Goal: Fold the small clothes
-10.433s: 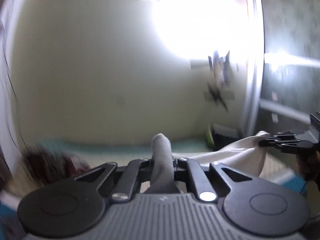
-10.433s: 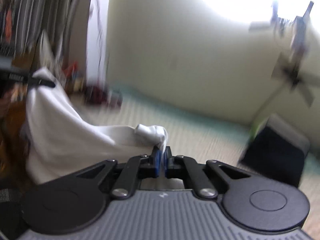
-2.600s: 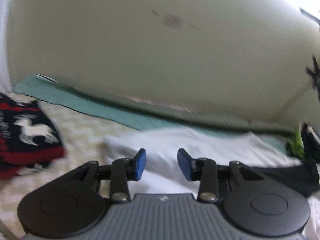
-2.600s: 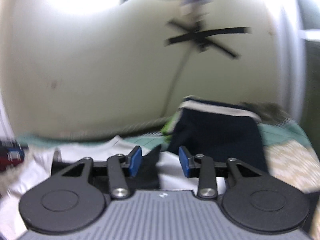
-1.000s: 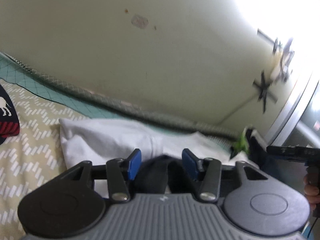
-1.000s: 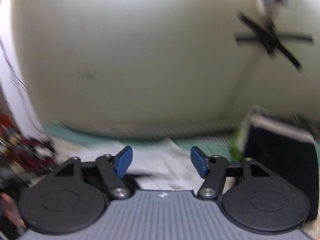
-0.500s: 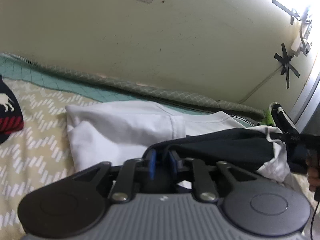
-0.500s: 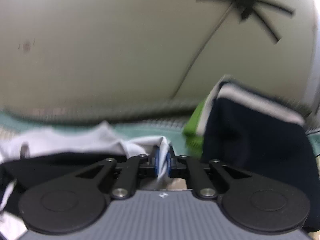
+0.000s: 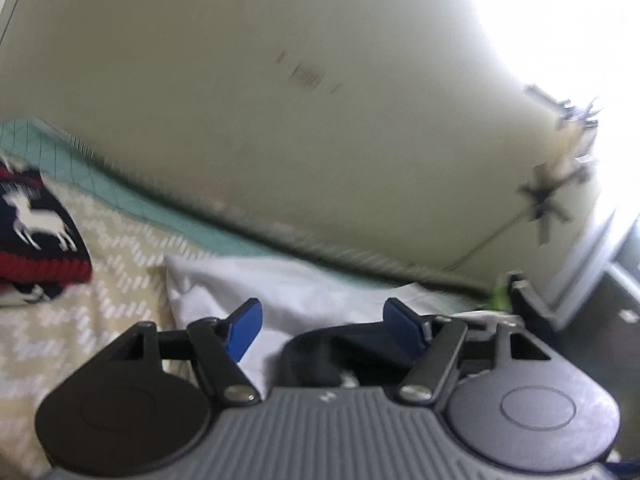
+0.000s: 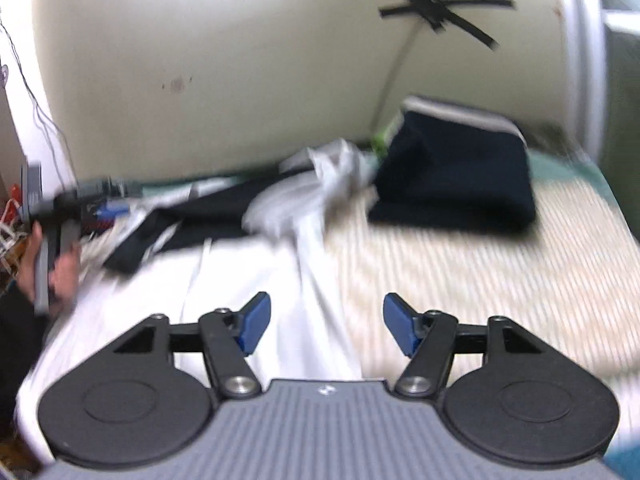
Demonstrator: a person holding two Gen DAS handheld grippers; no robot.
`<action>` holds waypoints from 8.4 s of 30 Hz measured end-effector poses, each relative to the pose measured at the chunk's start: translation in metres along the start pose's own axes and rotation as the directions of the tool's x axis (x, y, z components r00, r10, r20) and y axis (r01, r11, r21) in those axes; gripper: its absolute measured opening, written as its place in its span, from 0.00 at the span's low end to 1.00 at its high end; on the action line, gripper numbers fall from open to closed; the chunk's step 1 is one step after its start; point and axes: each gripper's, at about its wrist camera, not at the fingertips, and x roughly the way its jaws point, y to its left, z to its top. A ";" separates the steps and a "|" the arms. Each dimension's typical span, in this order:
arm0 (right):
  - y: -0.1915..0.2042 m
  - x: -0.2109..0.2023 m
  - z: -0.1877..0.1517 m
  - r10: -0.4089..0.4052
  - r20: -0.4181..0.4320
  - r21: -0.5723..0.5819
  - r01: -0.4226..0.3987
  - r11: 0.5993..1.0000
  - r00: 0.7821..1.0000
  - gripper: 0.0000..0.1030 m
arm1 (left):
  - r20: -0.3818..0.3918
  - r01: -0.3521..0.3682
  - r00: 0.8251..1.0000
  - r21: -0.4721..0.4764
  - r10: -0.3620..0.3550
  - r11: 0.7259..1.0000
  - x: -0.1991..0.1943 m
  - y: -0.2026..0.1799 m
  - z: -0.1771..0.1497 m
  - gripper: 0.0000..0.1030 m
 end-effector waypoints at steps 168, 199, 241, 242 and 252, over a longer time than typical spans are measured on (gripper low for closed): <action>0.012 0.082 0.094 0.387 -0.075 0.046 -0.384 0.922 0.919 0.35 | -0.231 -0.074 0.973 -0.210 0.025 0.975 -0.037 0.018 0.025 0.25; 0.034 0.199 0.182 0.259 -0.109 -0.100 -0.269 0.958 0.960 0.63 | -0.329 -0.096 0.940 0.002 0.092 0.995 0.119 0.000 0.059 0.52; 0.030 -0.037 -0.049 0.327 -0.061 -0.023 -0.329 0.944 0.943 0.53 | -0.167 -0.045 0.985 -0.079 0.032 0.996 -0.172 -0.023 -0.110 0.38; 0.021 -0.045 -0.045 0.305 0.002 0.011 -0.305 0.952 0.952 0.69 | -0.136 -0.069 0.989 -0.092 0.057 0.993 -0.177 -0.016 -0.103 0.54; -0.022 -0.004 -0.018 0.281 0.032 0.323 -0.276 0.905 0.959 0.16 | -0.223 -0.117 0.973 -0.238 0.063 0.964 -0.098 0.022 -0.075 0.05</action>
